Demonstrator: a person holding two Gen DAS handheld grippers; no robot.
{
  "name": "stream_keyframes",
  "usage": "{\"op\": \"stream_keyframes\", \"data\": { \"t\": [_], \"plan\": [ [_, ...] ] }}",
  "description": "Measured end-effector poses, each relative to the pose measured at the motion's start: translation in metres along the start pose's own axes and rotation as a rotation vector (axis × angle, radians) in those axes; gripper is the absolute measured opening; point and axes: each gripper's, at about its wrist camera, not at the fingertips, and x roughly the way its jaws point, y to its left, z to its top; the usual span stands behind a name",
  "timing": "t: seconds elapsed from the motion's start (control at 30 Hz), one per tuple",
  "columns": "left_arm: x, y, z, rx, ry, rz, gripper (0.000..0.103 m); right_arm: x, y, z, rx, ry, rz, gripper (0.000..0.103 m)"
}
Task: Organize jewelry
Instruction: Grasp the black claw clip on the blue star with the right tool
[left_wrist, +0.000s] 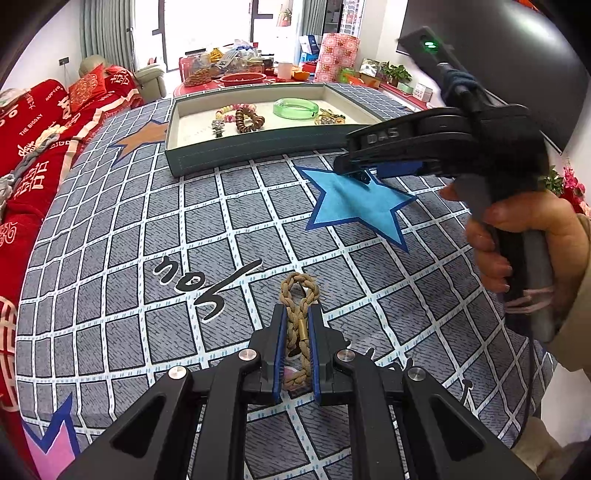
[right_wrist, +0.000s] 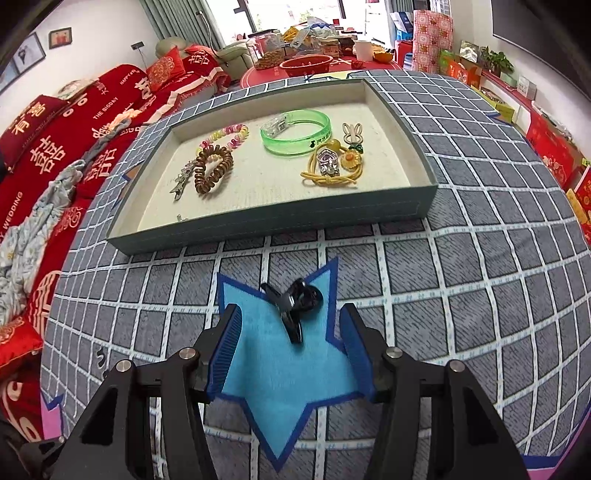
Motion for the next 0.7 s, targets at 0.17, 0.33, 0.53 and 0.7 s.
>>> {"op": "stream_keyframes", "data": {
  "t": [0.17,0.33,0.53,0.7],
  "plan": [
    [0.001,-0.001,0.003,0.001,-0.003,-0.001,0.025,0.007,0.011,0.003,-0.046,-0.015,-0.055,0.033],
    [0.002,-0.002,0.003,0.003,-0.005,-0.003,0.025,0.001,0.005,-0.001,-0.040,-0.024,-0.049,0.024],
    [0.002,-0.002,0.004,0.003,-0.005,-0.001,0.025,-0.009,-0.005,-0.005,-0.007,-0.024,-0.009,0.024],
    [0.003,-0.001,0.007,-0.001,-0.009,0.006,0.025,-0.021,-0.012,-0.009,0.019,-0.030,0.030,0.024]
  ]
}}
